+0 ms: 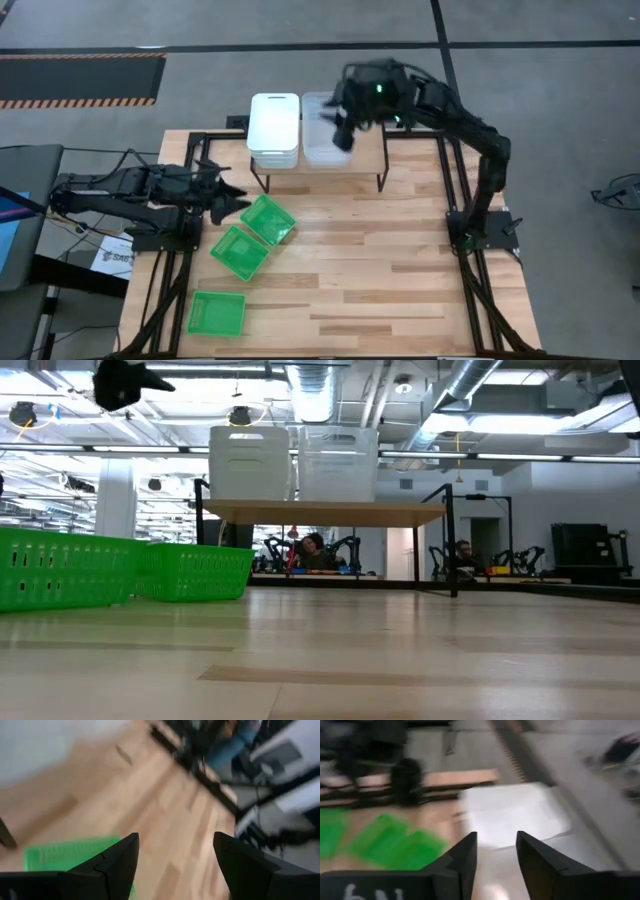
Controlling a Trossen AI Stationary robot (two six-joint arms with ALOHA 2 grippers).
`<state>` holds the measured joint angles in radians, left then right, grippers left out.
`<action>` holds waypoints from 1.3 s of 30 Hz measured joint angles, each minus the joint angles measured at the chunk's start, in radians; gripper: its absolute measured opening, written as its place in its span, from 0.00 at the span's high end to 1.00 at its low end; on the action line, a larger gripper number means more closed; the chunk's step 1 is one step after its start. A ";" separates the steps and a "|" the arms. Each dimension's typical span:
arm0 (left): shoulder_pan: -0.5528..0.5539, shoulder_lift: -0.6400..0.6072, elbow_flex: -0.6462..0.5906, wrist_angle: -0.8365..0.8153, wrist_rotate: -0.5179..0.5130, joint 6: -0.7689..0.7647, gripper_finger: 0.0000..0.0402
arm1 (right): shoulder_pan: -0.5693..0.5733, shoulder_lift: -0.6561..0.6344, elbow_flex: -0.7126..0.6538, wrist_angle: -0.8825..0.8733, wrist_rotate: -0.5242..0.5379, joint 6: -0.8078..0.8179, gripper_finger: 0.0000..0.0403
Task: Stack baskets on shelf by color
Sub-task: Put the top green bin on the shelf
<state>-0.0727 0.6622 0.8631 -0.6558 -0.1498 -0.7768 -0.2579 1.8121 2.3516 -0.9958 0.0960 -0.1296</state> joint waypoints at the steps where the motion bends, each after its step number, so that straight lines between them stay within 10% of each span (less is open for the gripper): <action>1: 0.000 0.005 0.000 -0.023 0.033 -0.009 0.39 | 0.034 0.000 0.000 -0.024 -0.012 0.026 0.60; 14: -0.032 0.060 0.000 -0.204 0.058 -0.106 0.39 | 0.369 0.230 -0.025 -0.120 -0.015 0.020 0.52; 39: -0.030 -0.072 0.000 -0.255 -0.115 -0.109 0.39 | 0.342 0.640 -0.023 0.054 -0.102 -0.440 0.54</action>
<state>-0.1028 0.5899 0.8631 -0.9108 -0.2651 -0.8856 0.0841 2.4524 2.3283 -0.9421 -0.0059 -0.5696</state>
